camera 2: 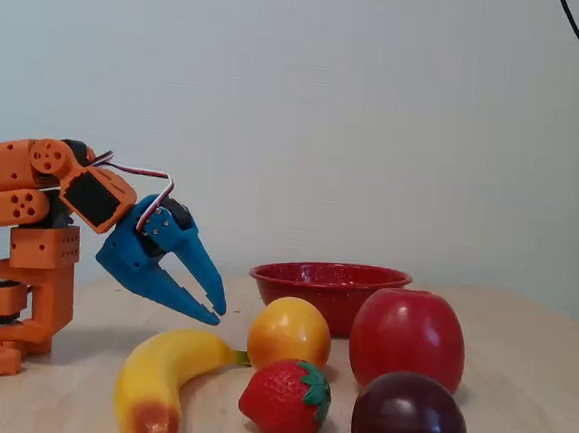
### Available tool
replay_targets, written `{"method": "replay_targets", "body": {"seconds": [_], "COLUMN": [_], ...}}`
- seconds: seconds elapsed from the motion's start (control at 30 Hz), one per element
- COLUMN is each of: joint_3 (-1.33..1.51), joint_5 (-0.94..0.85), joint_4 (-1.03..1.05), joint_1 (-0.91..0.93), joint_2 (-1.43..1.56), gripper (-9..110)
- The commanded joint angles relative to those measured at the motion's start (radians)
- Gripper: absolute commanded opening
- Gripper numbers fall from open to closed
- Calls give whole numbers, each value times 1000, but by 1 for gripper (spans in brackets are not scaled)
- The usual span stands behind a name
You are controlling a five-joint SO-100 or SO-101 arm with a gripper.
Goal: Put the banana in the red bowl.
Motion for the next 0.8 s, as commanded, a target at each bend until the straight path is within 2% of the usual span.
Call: {"method": "replay_targets", "body": {"seconds": [0.0, 0.47, 0.77], "joint_3": [0, 0, -58], "joint_5": [-2, 0, 66], "joint_4": [0, 0, -58], "joint_1": [32, 32, 26], "joint_2": [15, 15, -48], "gripper": [0, 0, 0]}}
